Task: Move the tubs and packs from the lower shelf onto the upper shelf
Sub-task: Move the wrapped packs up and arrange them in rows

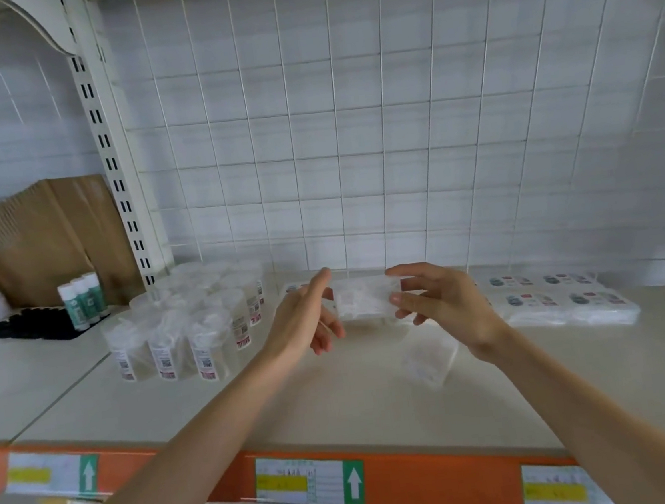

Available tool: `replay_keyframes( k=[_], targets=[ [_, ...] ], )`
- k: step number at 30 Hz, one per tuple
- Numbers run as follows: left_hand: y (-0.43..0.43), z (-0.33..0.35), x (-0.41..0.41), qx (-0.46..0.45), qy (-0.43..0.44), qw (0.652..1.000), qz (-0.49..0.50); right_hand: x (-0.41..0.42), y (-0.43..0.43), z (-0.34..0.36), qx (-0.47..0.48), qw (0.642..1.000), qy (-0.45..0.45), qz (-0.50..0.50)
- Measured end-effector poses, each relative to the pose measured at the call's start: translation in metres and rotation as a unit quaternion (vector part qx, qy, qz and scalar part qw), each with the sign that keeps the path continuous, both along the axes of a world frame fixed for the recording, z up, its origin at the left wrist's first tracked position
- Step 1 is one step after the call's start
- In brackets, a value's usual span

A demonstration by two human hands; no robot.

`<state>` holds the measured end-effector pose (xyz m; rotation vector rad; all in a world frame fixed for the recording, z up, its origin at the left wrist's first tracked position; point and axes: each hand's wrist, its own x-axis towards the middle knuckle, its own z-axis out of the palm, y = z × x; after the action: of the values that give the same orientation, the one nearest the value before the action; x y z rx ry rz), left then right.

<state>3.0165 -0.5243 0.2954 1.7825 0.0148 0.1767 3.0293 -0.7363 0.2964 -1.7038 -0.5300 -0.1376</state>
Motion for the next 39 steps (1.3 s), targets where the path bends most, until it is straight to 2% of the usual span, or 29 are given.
replay_keyframes(
  k=[4, 12, 17, 22, 30, 33, 39],
  targets=[
    [-0.001, 0.0, 0.0, -0.009, -0.005, 1.0, -0.008, 0.002, 0.002, -0.003, 0.014, 1.0, 0.016, 0.009],
    [0.001, 0.003, -0.001, -0.097, 0.002, 0.995, -0.036, 0.0, 0.006, -0.004, -0.009, 0.999, 0.036, 0.016],
    [0.003, 0.0, 0.003, -0.127, 0.0, 0.99, -0.062, 0.003, 0.006, -0.004, 0.008, 0.999, 0.03, -0.023],
    [0.002, -0.003, 0.003, -0.122, 0.002, 0.99, -0.077, 0.006, 0.004, -0.003, 0.031, 0.996, 0.04, -0.074],
    [0.0, -0.003, 0.001, -0.082, -0.003, 0.992, -0.096, 0.002, 0.006, -0.003, -0.056, 0.995, 0.061, -0.057],
    [0.0, -0.003, -0.001, -0.078, -0.014, 0.992, -0.1, 0.001, 0.005, -0.001, -0.043, 0.995, 0.081, -0.045],
    [-0.004, -0.009, -0.002, -0.04, 0.017, 0.989, -0.14, 0.001, 0.008, -0.001, -0.001, 0.993, 0.113, -0.02]
  ],
)
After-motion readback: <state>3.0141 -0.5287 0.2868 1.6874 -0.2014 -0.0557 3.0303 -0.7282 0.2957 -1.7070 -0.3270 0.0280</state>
